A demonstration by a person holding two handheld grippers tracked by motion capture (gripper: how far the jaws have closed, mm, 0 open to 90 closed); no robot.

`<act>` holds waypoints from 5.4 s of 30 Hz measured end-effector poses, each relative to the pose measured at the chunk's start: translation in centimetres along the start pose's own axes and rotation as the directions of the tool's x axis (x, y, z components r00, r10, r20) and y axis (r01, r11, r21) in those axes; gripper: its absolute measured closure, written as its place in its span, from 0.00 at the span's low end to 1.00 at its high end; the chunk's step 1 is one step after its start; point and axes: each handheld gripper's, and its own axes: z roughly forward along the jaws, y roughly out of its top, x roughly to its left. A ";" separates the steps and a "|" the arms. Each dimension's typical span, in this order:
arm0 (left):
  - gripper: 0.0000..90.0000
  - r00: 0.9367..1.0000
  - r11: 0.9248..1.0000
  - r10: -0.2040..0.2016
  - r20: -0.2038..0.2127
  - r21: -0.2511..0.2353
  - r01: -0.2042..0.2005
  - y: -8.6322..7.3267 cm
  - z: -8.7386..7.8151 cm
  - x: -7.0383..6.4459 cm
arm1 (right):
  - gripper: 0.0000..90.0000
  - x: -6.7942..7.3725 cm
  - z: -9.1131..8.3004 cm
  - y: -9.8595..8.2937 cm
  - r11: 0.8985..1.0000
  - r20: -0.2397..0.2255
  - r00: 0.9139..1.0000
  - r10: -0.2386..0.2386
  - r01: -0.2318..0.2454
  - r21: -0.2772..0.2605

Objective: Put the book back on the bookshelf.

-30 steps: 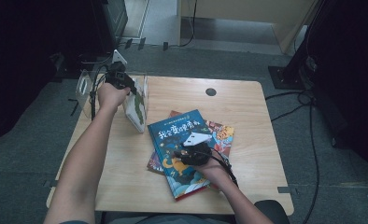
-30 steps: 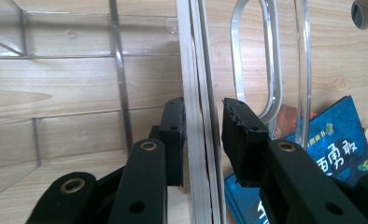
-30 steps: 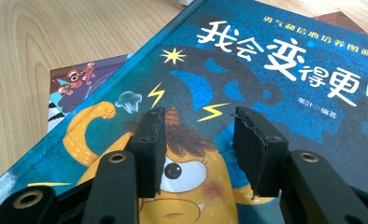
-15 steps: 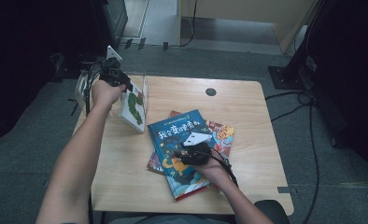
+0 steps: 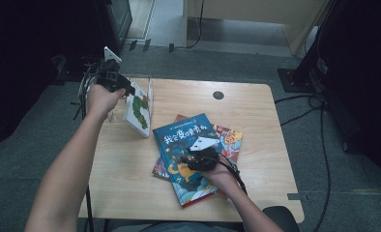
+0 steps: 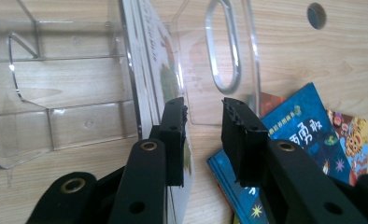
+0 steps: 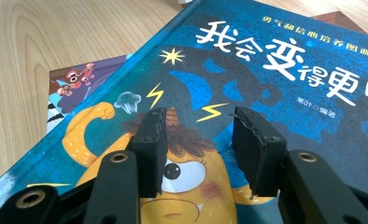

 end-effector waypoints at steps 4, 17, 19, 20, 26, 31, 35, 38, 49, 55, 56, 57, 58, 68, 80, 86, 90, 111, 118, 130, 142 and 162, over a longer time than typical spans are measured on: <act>0.80 1.000 1.000 0.023 0.008 -0.002 -0.023 -1.1 -0.3 0.0 | 0.62 0.0 0.0 0.0 1.000 -0.002 1.000 0.001 -0.001 -0.002; 0.79 0.996 0.996 0.088 0.034 -0.035 -0.087 -4.4 -1.3 -0.9 | 0.66 -0.4 -0.1 0.0 0.999 -0.014 0.999 0.039 -0.039 -0.008; 0.79 0.995 0.995 0.089 0.044 -0.037 -0.088 -4.8 -1.2 -1.0 | 0.66 -0.4 -0.1 0.0 0.999 -0.012 0.999 0.034 -0.035 -0.007; 0.79 0.994 0.995 0.096 0.050 -0.030 -0.094 -5.2 -1.0 -1.2 | 0.66 -0.4 -0.1 0.0 0.999 -0.011 0.999 0.034 -0.034 -0.005; 0.78 0.990 0.992 0.121 0.067 -0.032 -0.119 -6.7 -0.8 -1.8 | 0.67 -0.5 -0.7 -0.2 0.999 0.005 0.999 0.037 -0.037 0.011; 0.78 0.987 0.989 0.139 0.079 -0.050 -0.136 -7.8 -0.5 -2.0 | 0.72 -0.7 -0.9 -0.4 1.000 0.014 0.999 0.029 -0.029 0.008; 0.78 0.984 0.988 0.154 0.091 -0.039 -0.151 -8.9 0.1 -2.3 | 0.73 -0.7 -1.1 -0.5 0.999 0.013 0.999 0.034 -0.034 0.010; 0.78 0.981 0.986 0.167 0.101 -0.030 -0.165 -9.8 0.6 -2.5 | 0.74 -0.6 -1.4 -0.6 0.999 0.013 0.999 0.034 -0.034 0.003; 0.78 0.967 0.977 0.215 0.137 -0.033 -0.213 -12.3 1.7 -2.7 | 0.83 -0.9 -2.7 -1.0 0.997 0.022 0.997 0.070 -0.070 -0.015; 0.78 0.967 0.978 0.209 0.148 -0.023 -0.208 -13.2 3.1 -2.1 | 0.85 -1.0 -3.2 -1.4 0.997 0.034 0.996 0.079 -0.078 -0.019; 0.78 0.965 0.978 0.210 0.156 -0.023 -0.209 -13.3 3.3 -2.1 | 0.85 -1.0 -3.5 -1.5 0.996 0.041 0.996 0.082 -0.081 -0.025; 0.78 0.964 0.977 0.211 0.160 -0.023 -0.210 -13.5 3.5 -2.1 | 0.85 -1.0 -3.5 -1.5 0.996 0.041 0.996 0.082 -0.081 -0.025; 0.79 0.962 0.976 0.219 0.163 -0.019 -0.219 -13.6 3.7 -2.2 | 0.86 -1.1 -3.8 -1.7 0.996 0.046 0.995 0.087 -0.086 -0.026; 0.82 0.941 0.964 0.263 0.212 -0.021 -0.264 -15.0 5.4 -3.1 | 0.88 -1.3 -5.4 -2.9 0.992 0.069 0.990 0.119 -0.116 -0.043; 0.90 0.927 0.954 0.299 0.225 -0.039 -0.298 -16.3 7.2 -3.5 | 0.93 -1.5 -7.8 -4.9 0.984 0.113 0.978 0.173 -0.166 -0.070; 0.92 0.913 0.945 0.327 0.244 -0.051 -0.324 -16.6 8.2 -3.7 | 0.95 -1.6 -8.9 -6.2 0.975 0.143 0.965 0.219 -0.210 -0.070; 0.93 0.894 0.927 0.372 0.249 -0.052 -0.372 -16.8 8.9 -4.1 | 0.95 -1.1 -9.7 -7.1 0.973 0.160 0.961 0.226 -0.216 -0.076; 0.95 0.876 0.918 0.393 0.278 -0.073 -0.389 -16.9 9.5 -4.0 | 1.00 0.0 -12.0 -10.3 0.954 0.216 0.929 0.301 -0.290 -0.080; 0.95 0.879 0.928 0.371 0.300 -0.075 -0.366 -16.5 9.7 -3.7 | 1.00 0.2 -12.8 -10.9 0.947 0.245 0.915 0.321 -0.311 -0.083; 0.95 0.880 0.925 0.375 0.292 -0.059 -0.375 -15.6 10.6 -3.9 | 1.00 0.7 -13.9 -11.9 0.938 0.269 0.899 0.345 -0.341 -0.063; 0.93 0.893 0.940 0.340 0.294 -0.078 -0.332 -15.7 10.2 -3.3 | 1.00 0.1 -13.5 -11.8 0.936 0.282 0.893 0.351 -0.346 -0.068; 0.93 0.926 0.958 0.283 0.251 -0.111 -0.263 -16.7 8.5 -0.5 | 1.00 -3.2 -12.5 -10.8 0.921 0.308 0.869 0.386 -0.380 -0.084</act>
